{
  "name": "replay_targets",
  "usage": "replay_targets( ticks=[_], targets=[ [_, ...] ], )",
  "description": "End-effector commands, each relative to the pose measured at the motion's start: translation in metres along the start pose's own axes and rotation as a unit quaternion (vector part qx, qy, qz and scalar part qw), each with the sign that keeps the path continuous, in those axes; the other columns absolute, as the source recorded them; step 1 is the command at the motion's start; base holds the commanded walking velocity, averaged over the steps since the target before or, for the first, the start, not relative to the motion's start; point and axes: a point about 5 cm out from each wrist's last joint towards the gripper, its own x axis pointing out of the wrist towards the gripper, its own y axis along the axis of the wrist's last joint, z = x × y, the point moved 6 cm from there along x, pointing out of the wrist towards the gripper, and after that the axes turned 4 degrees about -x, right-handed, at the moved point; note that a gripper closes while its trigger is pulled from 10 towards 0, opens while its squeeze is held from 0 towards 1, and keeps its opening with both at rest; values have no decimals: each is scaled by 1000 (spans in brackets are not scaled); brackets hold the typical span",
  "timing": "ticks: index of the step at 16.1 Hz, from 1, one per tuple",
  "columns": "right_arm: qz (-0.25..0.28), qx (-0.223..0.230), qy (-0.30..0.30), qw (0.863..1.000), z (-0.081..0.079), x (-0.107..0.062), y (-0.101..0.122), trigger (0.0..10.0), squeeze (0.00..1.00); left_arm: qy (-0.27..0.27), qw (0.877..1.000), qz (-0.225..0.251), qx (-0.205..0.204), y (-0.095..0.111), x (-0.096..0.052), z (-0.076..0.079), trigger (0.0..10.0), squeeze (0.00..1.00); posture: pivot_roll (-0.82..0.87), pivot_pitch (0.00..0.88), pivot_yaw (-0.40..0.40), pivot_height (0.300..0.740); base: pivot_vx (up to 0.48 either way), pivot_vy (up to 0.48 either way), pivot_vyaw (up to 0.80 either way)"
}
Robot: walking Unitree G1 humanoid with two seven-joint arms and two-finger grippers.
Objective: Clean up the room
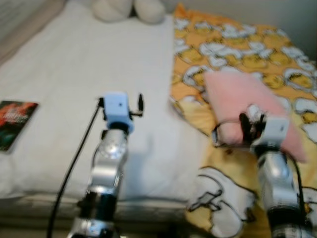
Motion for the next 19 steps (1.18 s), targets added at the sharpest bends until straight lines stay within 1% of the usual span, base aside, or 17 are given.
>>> replay_targets(
  ticks=[1,2,3,4,5,6,7,8,11,12,13,14,15,16,17,18,19],
  targets=[
    [56,-35,5,998,-7,5,29,10000,0,-2,1000,19,12,9,3,2,10000,0,-1,65,-78,740,0,-428,0],
    [67,-44,7,997,-9,6,35,10000,0,-2,1000,23,11,10,3,3,10000,0,-1,65,-78,740,0,-428,0],
    [109,-73,5,991,-12,9,57,10000,0,-4,999,35,11,15,3,5,10000,0,-4,61,-80,740,0,-420,0],
    [129,-79,5,989,-14,9,70,10000,0,-6,999,43,15,19,3,8,10000,0,-4,61,-80,740,0,-420,0],
    [133,-73,1,988,-14,8,74,10000,0,-9,999,45,18,19,2,9,10000,0,-6,59,-80,740,0,-420,0],
    [124,-52,-9,991,-12,7,75,10000,0,-9,999,45,18,19,3,11,10000,0,-9,60,-79,740,0,-420,0],
    [104,-22,-10,994,-11,7,69,10000,0,-7,999,44,21,18,3,12,10000,0,-12,61,-79,740,0,-420,0],
    [95,-8,-9,995,-11,7,66,10000,0,-5,999,44,22,18,4,12,10000,0,-12,62,-78,740,244,-409,0],
    [95,-11,2,995,-15,10,68,10000,0,4,999,38,34,18,9,8,10000,0,-14,69,-76,740,247,-409,0],
    [74,8,-7,997,-13,14,62,10000,0,5,999,35,38,19,14,6,10000,0,-14,78,-74,740,251,-405,0],
    [58,11,-8,998,-12,16,57,10000,0,7,998,34,46,20,16,4,10000,0,-13,78,-73,740,251,-405,0],
    [36,13,-12,999,-10,18,51,10000,0,-3,997,30,67,20,21,6,10000,0,-13,77,-72,740,319,-356,0],
    [31,50,-21,998,-6,17,48,10000,0,9,997,36,72,24,23,0,10000,0,-8,64,-70,740,0,0,0],
    [28,42,-13,999,-8,15,46,10000,0,0,998,31,63,22,19,1,10000,0,-9,59,-70,740,0,0,0],
    [17,49,-7,999,-12,10,37,10000,0,-10,998,29,51,17,8,3,10000,0,-4,43,-72,740,0,0,0],
    [12,51,-4,999,-14,8,33,10000,0,-12,998,27,49,16,3,3,10000,0,-4,43,-72,740,0,0,0],
    [-5,62,10,998,-24,2,20,10000,0,-6,999,22,40,9,-10,-3,10000,0,11,27,-74,740,0,0,0]
  ],
)
